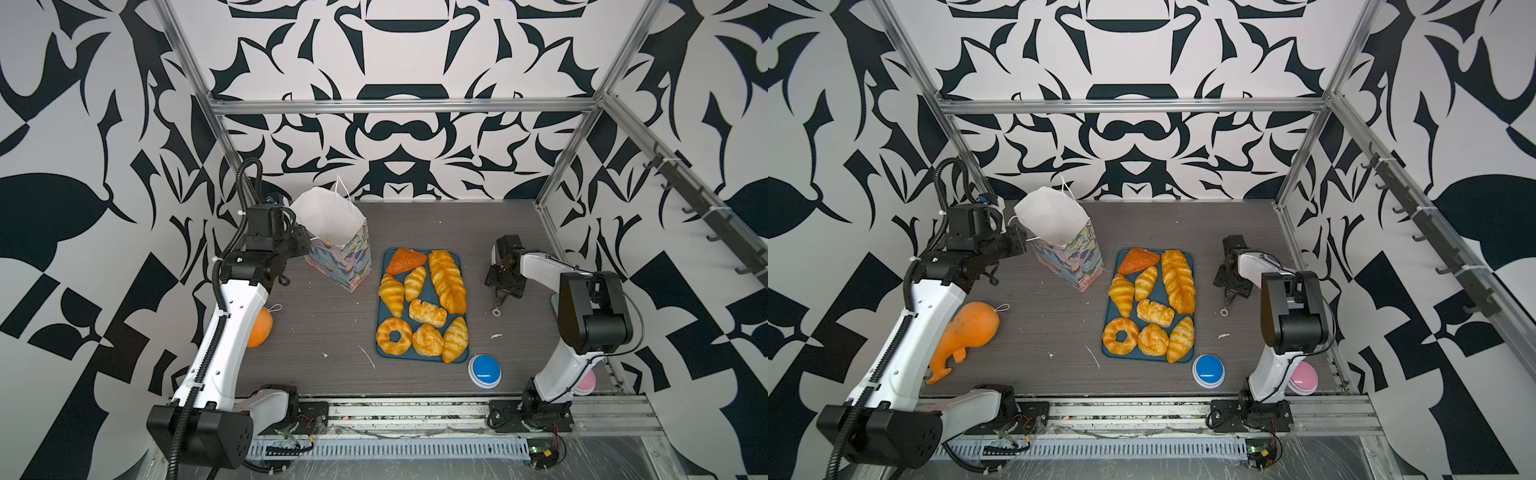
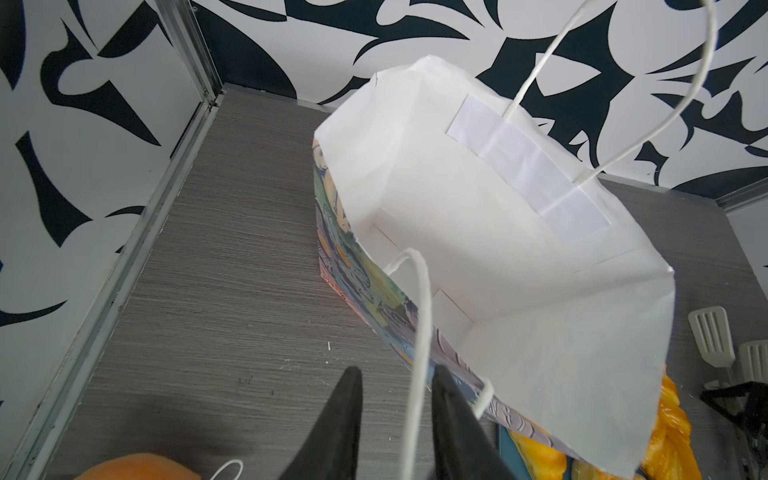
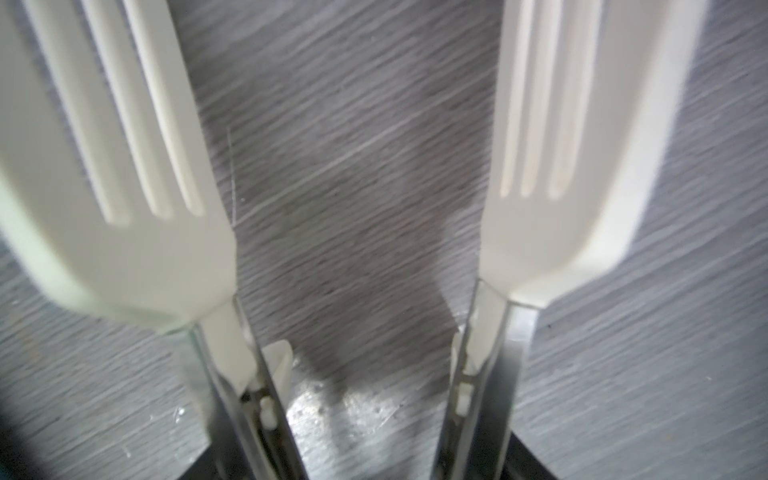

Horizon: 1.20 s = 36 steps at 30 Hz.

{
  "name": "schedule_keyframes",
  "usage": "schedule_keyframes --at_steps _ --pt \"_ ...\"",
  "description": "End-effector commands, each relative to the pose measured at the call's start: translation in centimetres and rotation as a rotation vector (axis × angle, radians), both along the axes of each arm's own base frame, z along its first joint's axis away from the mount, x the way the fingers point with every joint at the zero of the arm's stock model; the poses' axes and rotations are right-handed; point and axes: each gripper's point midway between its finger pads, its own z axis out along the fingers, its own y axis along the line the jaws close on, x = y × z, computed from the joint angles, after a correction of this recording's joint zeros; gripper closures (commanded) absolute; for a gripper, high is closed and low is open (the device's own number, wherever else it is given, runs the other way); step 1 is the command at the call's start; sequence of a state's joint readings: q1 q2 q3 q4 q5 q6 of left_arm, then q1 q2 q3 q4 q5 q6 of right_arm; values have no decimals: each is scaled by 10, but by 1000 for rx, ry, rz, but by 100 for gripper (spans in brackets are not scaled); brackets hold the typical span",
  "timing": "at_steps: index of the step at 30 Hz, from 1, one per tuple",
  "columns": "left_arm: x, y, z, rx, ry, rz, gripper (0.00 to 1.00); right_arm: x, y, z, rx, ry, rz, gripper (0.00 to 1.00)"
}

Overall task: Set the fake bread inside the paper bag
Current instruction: 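Lower the right gripper onto the metal tongs and close on their hinge end, then lift the tongs with the right gripper and swing them over the bread tray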

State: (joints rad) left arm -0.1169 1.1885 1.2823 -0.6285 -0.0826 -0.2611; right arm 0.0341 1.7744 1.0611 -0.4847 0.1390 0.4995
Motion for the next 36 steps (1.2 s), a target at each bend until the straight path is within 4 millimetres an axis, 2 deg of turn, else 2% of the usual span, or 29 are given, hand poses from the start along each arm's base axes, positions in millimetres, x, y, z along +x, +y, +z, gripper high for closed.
schedule_keyframes --at_steps 1,4,26,30,36 --pt "-2 2 -3 0 1 7 68 0 -5 24 -19 -52 -4 34" --pt "-2 2 -3 -2 3 9 68 0 -3 29 -17 -59 9 40" --pt "-4 3 -1 -4 -6 11 68 -10 0 68 3 -110 26 44" --pt "-4 4 -1 -1 -6 15 68 -13 10 78 36 -115 65 44" --pt "-4 5 0 2 -9 21 68 -20 29 104 42 -119 158 45"
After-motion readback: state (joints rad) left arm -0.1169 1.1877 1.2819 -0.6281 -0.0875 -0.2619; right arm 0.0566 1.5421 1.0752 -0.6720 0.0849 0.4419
